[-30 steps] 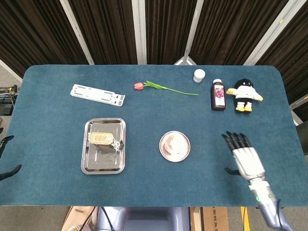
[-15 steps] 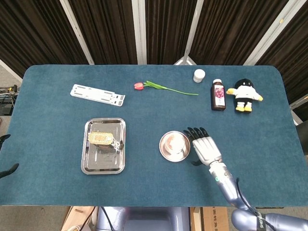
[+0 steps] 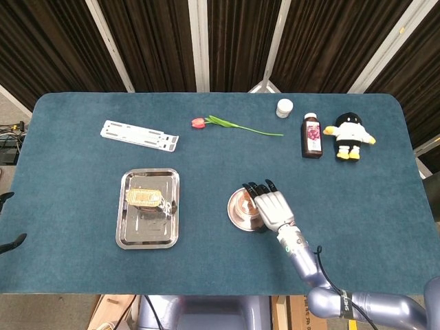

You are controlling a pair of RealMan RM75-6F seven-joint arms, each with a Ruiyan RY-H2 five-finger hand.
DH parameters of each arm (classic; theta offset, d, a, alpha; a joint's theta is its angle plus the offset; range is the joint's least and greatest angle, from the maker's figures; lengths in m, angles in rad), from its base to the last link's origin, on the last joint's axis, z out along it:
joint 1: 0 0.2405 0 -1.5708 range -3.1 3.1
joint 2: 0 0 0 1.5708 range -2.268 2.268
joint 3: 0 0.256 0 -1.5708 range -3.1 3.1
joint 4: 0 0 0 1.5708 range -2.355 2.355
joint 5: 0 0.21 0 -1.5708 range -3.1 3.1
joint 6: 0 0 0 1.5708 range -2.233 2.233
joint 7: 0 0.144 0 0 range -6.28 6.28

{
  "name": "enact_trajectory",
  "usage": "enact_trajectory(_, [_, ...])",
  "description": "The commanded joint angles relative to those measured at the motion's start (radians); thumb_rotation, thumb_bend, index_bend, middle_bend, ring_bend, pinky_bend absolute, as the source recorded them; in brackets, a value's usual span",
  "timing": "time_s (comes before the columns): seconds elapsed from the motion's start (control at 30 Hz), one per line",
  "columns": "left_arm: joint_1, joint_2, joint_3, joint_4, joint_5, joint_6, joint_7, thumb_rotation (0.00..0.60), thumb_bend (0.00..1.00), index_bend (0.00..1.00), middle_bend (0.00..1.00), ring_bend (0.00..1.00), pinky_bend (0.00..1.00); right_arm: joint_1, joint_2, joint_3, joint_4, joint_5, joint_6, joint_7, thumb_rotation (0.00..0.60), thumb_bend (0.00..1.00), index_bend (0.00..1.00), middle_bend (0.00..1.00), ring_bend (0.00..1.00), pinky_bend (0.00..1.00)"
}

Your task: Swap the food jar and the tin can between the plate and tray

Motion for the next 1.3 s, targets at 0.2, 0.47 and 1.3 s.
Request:
enact_trajectory(0.2, [-0.002, 0.004, -0.002, -0.006, -0.01, -0.007, 0.0, 0.6, 0.25, 0.19, 0.0, 0.0, 0.06, 0.038, -0.048, 0.0, 0.065, 0.032, 0.034, -0.013, 0.6, 0.1, 0.19, 0.26, 0.36, 0.07])
enact_trajectory(0.47, [-0.003, 0.007, -0.001, -0.01, -0.014, -0.013, -0.001, 0.6, 0.25, 0.19, 0.0, 0.0, 0.06, 0.045, -0.087, -0.009, 0.112, 0.012, 0.069, 0.009, 0.6, 0.1, 0.42, 0.42, 0.5, 0.14])
enact_trajectory(1.3, [-0.008, 0.021, -0.018, 0.006, -0.063, -0.037, -0.023, 0.6, 0.25, 0.19, 0.0, 0.0, 0.06, 0.282, -0.333, 0.16, 0.301, 0.132, 0.053, -0.06, 0.6, 0.1, 0.54, 0.45, 0.53, 0.16])
